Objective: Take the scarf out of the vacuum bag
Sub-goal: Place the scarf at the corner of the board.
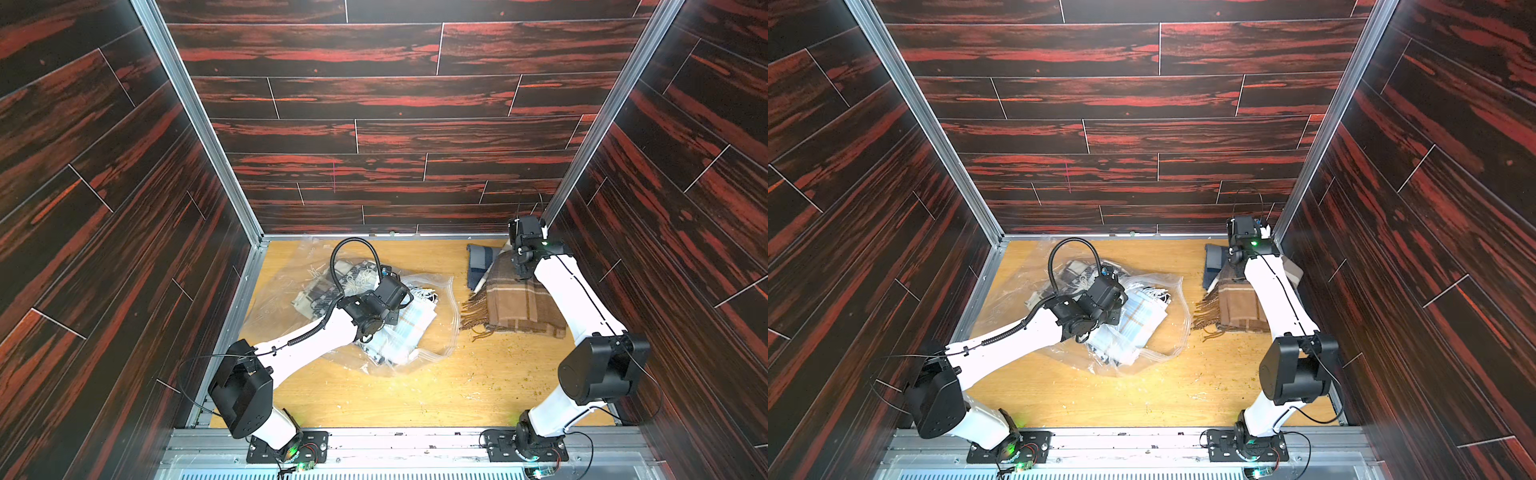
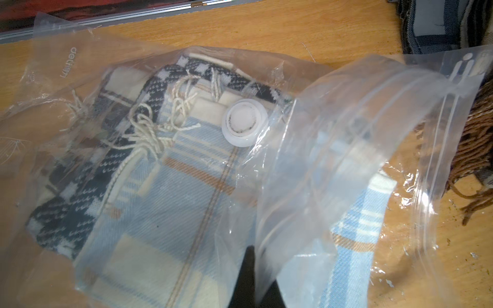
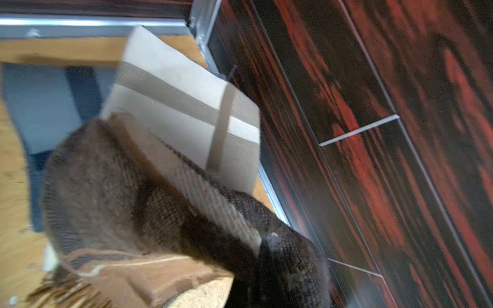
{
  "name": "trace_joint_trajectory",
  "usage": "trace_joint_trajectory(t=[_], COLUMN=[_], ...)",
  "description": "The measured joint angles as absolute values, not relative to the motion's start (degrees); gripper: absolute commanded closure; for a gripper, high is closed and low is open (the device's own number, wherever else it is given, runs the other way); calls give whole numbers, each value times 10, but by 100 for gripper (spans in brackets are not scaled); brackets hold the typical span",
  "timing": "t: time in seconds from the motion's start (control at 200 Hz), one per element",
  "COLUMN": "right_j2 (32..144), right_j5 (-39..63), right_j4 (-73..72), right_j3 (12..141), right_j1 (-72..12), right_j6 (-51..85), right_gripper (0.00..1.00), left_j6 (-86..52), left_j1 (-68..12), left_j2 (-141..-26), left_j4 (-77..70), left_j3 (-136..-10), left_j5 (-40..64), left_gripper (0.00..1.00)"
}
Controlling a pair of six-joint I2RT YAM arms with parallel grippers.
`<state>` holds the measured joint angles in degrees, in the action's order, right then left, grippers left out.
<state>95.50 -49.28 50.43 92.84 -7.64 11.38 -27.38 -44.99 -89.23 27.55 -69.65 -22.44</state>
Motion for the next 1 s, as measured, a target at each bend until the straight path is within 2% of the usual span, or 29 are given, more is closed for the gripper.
trace_joint_trajectory(t=[0.215,0.416,0.701,0.997], right_j2=[942,927,969,1030], right_j5=[-429,-355,-275,-245], right_j4=[448,406,363,360], right_j3=[920,915,917,994], right_j1=[-67,-3,90,102], right_j6=[110,130,168,183], right_gripper=[100,100,100,100], left_j6=[-270,-268,-264,-263], left_j1=[-444,-442,-439,-439], left_j2=[-892,-894,-918,-934], left_j4=[276,276,285,298], left_j3=[-696,-697,-719,-745], left_j5=[-220,-218,-216,-215], left_gripper=[100,100,100,100])
